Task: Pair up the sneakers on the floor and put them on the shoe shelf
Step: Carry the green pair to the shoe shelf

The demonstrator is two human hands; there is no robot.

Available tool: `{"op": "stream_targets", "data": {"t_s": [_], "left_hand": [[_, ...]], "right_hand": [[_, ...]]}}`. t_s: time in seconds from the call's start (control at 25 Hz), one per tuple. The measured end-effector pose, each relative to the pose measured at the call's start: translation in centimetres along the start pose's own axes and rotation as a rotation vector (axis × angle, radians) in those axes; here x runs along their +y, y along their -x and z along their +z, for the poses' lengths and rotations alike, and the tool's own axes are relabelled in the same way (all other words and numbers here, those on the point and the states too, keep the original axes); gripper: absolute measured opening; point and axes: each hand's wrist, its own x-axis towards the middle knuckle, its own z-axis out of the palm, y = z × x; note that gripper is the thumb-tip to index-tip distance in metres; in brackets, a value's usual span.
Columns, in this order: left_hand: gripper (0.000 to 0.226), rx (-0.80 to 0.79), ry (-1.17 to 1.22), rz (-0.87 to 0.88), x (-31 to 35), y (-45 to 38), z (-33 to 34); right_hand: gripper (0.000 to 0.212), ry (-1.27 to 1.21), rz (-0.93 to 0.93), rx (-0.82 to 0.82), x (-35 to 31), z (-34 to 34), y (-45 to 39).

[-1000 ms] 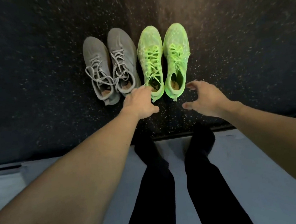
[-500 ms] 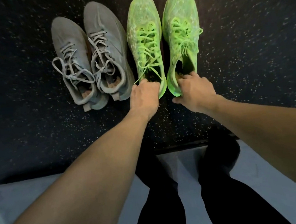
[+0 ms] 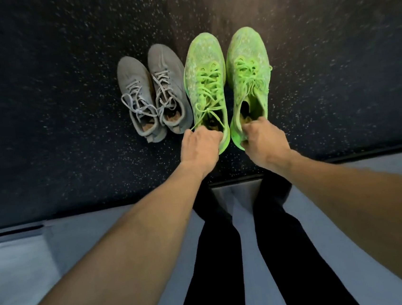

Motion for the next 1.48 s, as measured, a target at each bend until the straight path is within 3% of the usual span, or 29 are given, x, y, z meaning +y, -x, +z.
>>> {"op": "stream_targets", "data": {"t_s": [0.48,0.68,1.12,1.32,1.48], "left_hand": [[0.02,0.013,-0.014,0.066,6.3,24.5,-25.5],[0.019,0.068,-0.008,0.046,7.6,32.8,-32.2],[0.018,0.216,0.017,0.018,10.7,37.1,-36.7],[0.019,0.25,-0.063,0.14,14.0,37.1,-36.7],[0.024,0.243,-0.112,0.295,16.0,37.1,-36.1]], "right_hand": [[0.02,0.005,0.004,0.009,-8.6,-22.6,24.0],[0.02,-0.035,-0.032,0.042,-11.1,-27.9,31.6],[0.017,-0.043,-0.099,0.211,-10.6,-32.5,36.1],[0.015,-0.075,-0.02,0.257,-7.7,-32.8,38.9],[0.016,-0.129,0.156,0.308,-6.5,-31.6,42.4]]}}
